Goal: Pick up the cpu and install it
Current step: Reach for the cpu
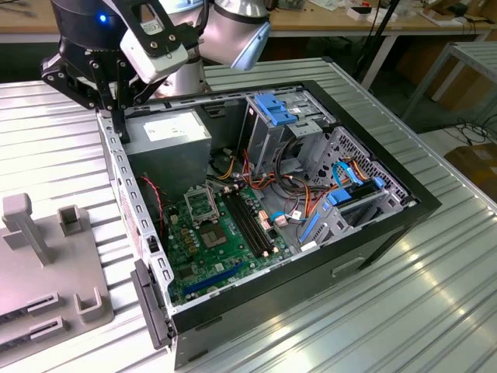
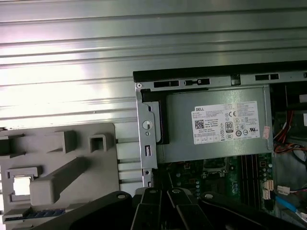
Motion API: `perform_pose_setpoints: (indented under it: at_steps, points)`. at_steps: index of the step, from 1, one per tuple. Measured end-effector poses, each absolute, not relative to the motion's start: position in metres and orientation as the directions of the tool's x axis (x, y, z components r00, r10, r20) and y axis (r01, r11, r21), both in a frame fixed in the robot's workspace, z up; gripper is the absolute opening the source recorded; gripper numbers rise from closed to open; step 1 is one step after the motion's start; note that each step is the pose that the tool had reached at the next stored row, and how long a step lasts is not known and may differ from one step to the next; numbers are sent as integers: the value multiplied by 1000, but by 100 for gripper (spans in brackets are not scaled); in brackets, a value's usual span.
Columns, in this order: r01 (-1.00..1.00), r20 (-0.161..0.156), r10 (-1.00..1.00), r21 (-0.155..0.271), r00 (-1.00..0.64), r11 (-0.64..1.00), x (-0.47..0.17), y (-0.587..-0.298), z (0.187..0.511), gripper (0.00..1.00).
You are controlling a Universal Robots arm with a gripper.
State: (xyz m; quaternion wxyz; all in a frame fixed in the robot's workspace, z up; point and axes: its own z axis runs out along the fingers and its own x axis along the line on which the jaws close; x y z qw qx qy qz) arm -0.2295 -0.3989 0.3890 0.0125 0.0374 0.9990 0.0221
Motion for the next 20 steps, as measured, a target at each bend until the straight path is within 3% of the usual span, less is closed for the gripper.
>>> perform_pose_setpoints:
  at_steps: [20]
  points:
    - [74, -23, 75, 45, -997, 996, -249, -399, 388, 11]
